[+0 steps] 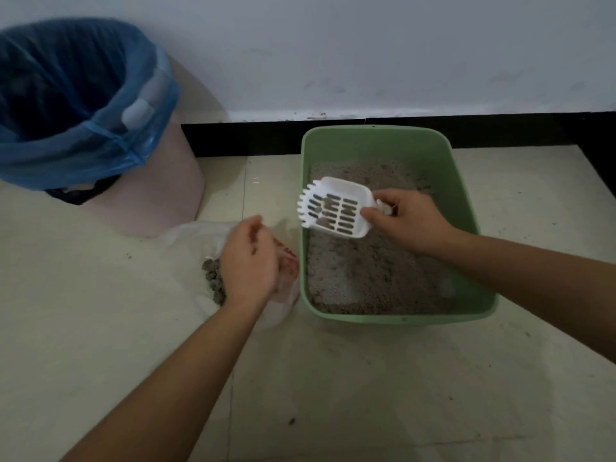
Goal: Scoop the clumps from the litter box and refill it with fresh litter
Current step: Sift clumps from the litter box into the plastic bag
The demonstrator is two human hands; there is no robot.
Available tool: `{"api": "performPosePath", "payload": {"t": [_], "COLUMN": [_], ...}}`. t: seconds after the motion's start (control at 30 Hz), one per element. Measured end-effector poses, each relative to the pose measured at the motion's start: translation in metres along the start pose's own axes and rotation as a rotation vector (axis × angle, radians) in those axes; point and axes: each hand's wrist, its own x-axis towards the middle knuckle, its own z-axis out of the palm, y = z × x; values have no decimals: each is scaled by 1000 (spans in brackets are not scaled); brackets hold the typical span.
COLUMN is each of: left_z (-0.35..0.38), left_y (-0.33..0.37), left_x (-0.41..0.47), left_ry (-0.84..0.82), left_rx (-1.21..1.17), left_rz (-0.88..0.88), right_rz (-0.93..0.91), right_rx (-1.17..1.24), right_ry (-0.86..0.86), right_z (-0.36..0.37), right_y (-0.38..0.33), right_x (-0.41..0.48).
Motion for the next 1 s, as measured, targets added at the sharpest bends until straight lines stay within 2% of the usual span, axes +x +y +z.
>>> {"api": "performPosePath", "payload": {"t": [0.07, 0.17, 0.27, 0.37, 0.47, 0.53, 0.57, 0.63, 0.7, 0.8, 0.87, 0.93, 1.0], "left_z": [-18, -36, -44, -50, -51, -49, -49, -48, -46, -40, -35, -28, -16], "left_y": [-15, -42, -64, -76, -75, -72, -70, -71, -72, -67, -57, -48, -39], "left_x": [7, 13, 12, 12, 11, 12, 12, 13, 15, 14, 10, 8, 7], "left_ry": [213, 366, 349, 307, 311, 315, 314, 311, 304, 328, 365, 351, 252], "left_rx": [191, 261, 177, -19, -21, -27, -28, -28, -18, 74, 222, 281, 228], "left_rz": [97, -103, -295, -394, -359, -338, -334, -337, -337, -271, -133, 71, 243], "right_rz": [-81, -252, -437, -748, -982, -1041, -1030, -879, -656, -342, -152, -9, 103], "right_rx": [-14, -198, -530, -935, -1084, -1123, -1115, -1000, -775, -369, -176, -137, -145], "right_ry": [64, 84, -15, -112, -86, -58, -57, -110, -119, -39, 54, 117, 137], "right_z": [3, 19, 46, 74, 82, 84, 84, 78, 64, 41, 24, 7, -9], "right_y": [-26, -67, -103, -124, -130, -127, -125, -120, -117, -101, -85, -66, -46], "right_x": [5, 12, 11, 2, -4, -3, -3, 2, 7, 16, 21, 26, 30]}}
